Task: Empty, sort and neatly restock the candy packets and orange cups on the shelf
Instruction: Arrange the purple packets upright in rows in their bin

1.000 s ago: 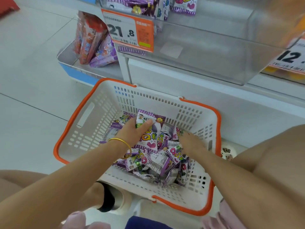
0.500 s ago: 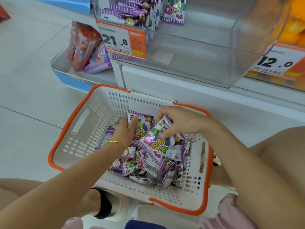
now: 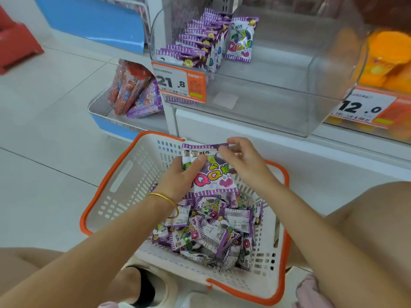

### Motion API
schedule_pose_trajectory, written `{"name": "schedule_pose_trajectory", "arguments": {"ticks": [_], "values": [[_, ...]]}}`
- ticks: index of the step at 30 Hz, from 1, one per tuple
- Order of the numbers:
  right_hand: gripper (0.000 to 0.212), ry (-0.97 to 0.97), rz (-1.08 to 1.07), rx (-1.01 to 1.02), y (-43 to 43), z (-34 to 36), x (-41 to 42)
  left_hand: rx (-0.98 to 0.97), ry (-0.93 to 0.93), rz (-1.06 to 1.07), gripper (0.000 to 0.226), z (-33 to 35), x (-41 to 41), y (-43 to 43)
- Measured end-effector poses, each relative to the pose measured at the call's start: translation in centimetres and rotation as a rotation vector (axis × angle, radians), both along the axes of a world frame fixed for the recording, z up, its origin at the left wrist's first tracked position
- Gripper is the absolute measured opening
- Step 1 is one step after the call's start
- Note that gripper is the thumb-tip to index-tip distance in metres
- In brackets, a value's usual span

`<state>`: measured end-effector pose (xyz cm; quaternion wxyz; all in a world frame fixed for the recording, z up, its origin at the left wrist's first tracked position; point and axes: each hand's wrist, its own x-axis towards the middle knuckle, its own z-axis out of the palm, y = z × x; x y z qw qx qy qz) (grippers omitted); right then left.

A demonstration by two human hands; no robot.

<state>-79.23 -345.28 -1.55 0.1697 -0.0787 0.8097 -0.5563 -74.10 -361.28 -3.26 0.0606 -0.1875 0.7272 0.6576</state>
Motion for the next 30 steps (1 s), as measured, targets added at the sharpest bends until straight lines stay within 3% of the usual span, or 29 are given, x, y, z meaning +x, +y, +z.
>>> {"name": "schedule_pose_trajectory", "arguments": {"ticks": [3, 5, 7, 10, 14, 18, 21, 24, 25, 27, 28, 30], "values": [[0.074, -0.512, 0.101, -0.363, 0.0, 0.9, 1.2, -0.124, 0.11, 0.005, 0.047, 2.1, -0.1, 0.4], [0.081, -0.57, 0.152, -0.445, -0.4, 1.8, 1.9, -0.154, 0.178, -0.026, 0.034, 3.8, 0.0, 1.1], [0.079, -0.515, 0.128, -0.471, -0.5, 2.9, 2.1, -0.186, 0.233, -0.046, 0.027, 5.6, -0.5, 1.7], [0.048, -0.347, 0.121, -0.516, -0.2, 6.1, 1.3, -0.298, 0.345, -0.121, 0.03, 8.7, -2.3, 1.9], [0.043, -0.099, 0.08, -0.507, 0.5, 11.8, -0.7, -0.437, 0.525, -0.186, 0.037, 12.4, -5.0, 0.8], [0.035, 0.058, -0.156, -0.384, 2.0, 15.1, -7.4, -1.018, 0.8, -0.153, 0.064, 13.8, -8.7, -1.9], [0.05, 0.031, -0.269, -0.225, 2.1, 14.7, -13.9, -1.281, 0.722, -0.234, 0.066, 12.1, -11.3, -4.2], [0.028, -0.099, -0.266, -0.092, 0.2, 12.5, -18.6, -1.347, 0.676, -0.259, 0.069, 10.8, -12.8, -4.7], [0.039, -0.112, -0.239, -0.051, -0.5, 11.8, -20.0, -1.356, 0.677, -0.255, 0.068, 10.5, -13.1, -4.6], [0.09, -0.068, -0.235, -0.016, -0.9, 9.4, -24.1, -1.346, 0.681, -0.247, 0.066, 10.2, -13.4, -4.7], [0.101, -0.037, -0.237, -0.005, -1.0, 8.1, -26.1, -1.341, 0.688, -0.245, 0.065, 10.1, -13.5, -4.8], [0.08, 0.07, -0.292, 0.072, -1.8, 7.3, -27.1, -1.342, 0.698, -0.245, 0.064, 10.0, -13.5, -4.9]]}}
